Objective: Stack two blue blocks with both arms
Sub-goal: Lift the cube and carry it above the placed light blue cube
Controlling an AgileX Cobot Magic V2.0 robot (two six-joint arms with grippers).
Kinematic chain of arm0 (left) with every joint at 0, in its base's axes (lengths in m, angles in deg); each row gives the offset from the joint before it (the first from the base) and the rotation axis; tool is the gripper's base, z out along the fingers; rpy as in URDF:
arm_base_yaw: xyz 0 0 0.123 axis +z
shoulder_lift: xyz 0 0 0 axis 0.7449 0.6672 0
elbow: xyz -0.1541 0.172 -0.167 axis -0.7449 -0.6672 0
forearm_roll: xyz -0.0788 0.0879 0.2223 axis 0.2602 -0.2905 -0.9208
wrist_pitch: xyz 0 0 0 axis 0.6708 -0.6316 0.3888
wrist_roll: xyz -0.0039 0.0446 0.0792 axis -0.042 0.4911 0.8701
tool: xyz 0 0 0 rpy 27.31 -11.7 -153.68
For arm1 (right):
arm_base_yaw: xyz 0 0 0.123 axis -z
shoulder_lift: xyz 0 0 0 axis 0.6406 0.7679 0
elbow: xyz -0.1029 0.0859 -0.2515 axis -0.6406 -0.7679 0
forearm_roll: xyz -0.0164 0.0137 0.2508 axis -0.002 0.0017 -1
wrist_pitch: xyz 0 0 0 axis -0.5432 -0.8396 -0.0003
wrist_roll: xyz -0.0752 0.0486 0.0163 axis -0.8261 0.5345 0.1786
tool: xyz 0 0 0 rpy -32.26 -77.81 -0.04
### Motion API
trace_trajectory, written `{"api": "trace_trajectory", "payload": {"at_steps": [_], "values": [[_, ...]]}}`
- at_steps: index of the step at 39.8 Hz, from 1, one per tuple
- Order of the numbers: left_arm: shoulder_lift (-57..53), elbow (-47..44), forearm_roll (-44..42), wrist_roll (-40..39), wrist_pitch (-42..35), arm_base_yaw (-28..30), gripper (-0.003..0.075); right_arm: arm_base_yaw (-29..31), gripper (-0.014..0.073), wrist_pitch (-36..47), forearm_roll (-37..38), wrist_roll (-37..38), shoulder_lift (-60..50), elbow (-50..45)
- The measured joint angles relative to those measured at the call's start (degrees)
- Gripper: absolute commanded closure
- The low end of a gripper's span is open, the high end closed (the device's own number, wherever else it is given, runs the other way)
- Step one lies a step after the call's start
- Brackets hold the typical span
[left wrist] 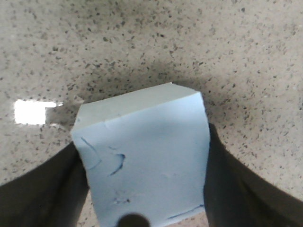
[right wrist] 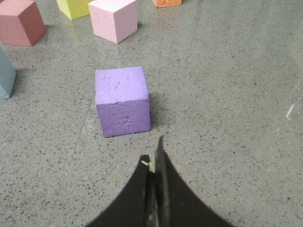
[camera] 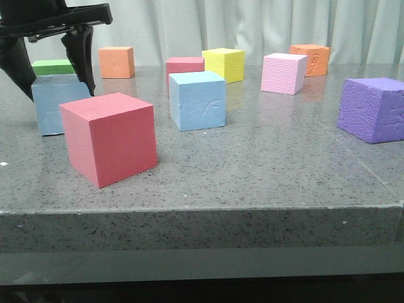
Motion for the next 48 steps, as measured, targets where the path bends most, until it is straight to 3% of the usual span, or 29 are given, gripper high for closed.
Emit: {"api": "trace_trajectory", "payload": {"at_steps": [14,21,48], "values": [[0.0,13.26,0.8,2.18,2.5,-0.82,0.0426,0.0,0.0662,0.0,0.0,0.0,0.0,0.0],[0.0,17.86,2.55,4.67,2.93,-4.15,0.0426,0.0,0.0662,0.07,0.0,0.0,0.0,0.0],[5.64,25.14,3.32,5.42,3.33,-15.42,0.0421,0.0,0.0662,0.07,-0.27,0.0,0.0,0.0]]}}
